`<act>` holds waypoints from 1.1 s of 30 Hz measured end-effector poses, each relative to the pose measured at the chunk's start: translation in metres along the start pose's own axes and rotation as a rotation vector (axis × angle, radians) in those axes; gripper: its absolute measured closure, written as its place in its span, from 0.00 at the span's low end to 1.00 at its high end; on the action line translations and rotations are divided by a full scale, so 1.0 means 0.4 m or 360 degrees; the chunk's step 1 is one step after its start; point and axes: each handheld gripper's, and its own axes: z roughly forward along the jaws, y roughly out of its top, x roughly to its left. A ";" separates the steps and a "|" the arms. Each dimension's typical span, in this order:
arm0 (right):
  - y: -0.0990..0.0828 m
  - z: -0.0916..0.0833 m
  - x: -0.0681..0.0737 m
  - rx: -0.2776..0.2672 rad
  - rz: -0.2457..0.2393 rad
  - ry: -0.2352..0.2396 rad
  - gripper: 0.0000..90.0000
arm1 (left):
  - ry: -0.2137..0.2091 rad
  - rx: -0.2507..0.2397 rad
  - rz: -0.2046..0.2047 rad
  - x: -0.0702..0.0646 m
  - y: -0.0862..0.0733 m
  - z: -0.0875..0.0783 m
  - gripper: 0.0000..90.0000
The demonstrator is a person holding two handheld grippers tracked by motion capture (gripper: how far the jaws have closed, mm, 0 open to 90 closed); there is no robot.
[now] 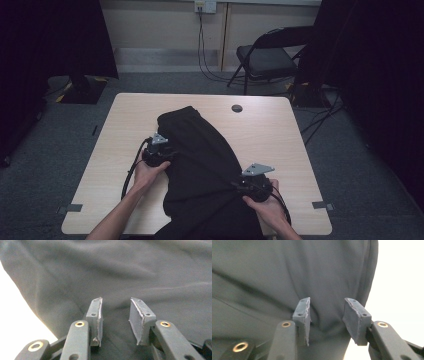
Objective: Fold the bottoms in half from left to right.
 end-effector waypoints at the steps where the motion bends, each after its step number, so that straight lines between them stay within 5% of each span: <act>1: 0.010 -0.012 0.008 -0.0057 0.0011 0.0033 0.61 | -0.0062 -0.0024 -0.0030 -0.002 0.003 -0.010 0.70; 5: 0.027 -0.019 0.055 -0.0089 -0.0002 0.0151 0.56 | -0.0118 0.0014 0.0009 -0.021 0.003 -0.055 0.68; 6: 0.031 -0.012 0.093 -0.0072 -0.0050 0.0219 0.54 | -0.0163 0.0021 0.0047 -0.032 -0.011 -0.074 0.67; 10: 0.040 0.000 0.148 -0.0049 -0.0118 0.0317 0.48 | -0.0204 0.0063 0.0068 -0.043 -0.040 -0.076 0.65; 12: 0.048 0.026 0.218 0.0001 -0.0176 0.0474 0.38 | -0.0189 0.0127 0.0095 -0.055 -0.051 -0.057 0.64; 13: 0.048 0.026 0.218 0.0001 -0.0176 0.0474 0.38 | -0.0189 0.0127 0.0095 -0.055 -0.051 -0.057 0.64; 14: 0.046 0.041 0.263 0.0037 -0.0253 0.0556 0.34 | -0.0188 0.0124 0.0117 -0.059 -0.053 -0.048 0.63; 18: 0.030 0.071 0.329 0.0144 -0.0414 0.0638 0.29 | -0.0135 0.0112 0.0193 -0.065 -0.050 -0.041 0.62; 22: 0.014 0.090 0.339 0.0140 -0.0484 0.0594 0.30 | -0.0127 0.0104 0.0190 -0.065 -0.049 -0.037 0.60; 27: 0.013 0.094 0.334 0.0092 -0.0492 0.0504 0.37 | -0.0120 0.0090 0.0190 -0.063 -0.049 -0.033 0.60; 28: 0.013 0.096 0.327 0.0061 -0.0488 0.0460 0.53 | -0.0119 0.0085 0.0183 -0.062 -0.049 -0.032 0.60; 29: 0.013 0.096 0.327 0.0061 -0.0488 0.0460 0.53 | -0.0123 0.0081 0.0169 -0.062 -0.050 -0.031 0.60; 30: 0.011 0.093 0.319 0.0037 -0.0476 0.0446 0.77 | -0.0111 0.0070 0.0144 -0.061 -0.051 -0.030 0.61; 31: 0.011 0.093 0.319 0.0037 -0.0476 0.0446 0.77 | -0.0111 0.0070 0.0144 -0.061 -0.051 -0.030 0.61; 33: 0.008 0.087 0.313 0.0018 -0.0471 0.0441 0.96 | -0.0092 0.0069 0.0162 -0.058 -0.049 -0.029 0.61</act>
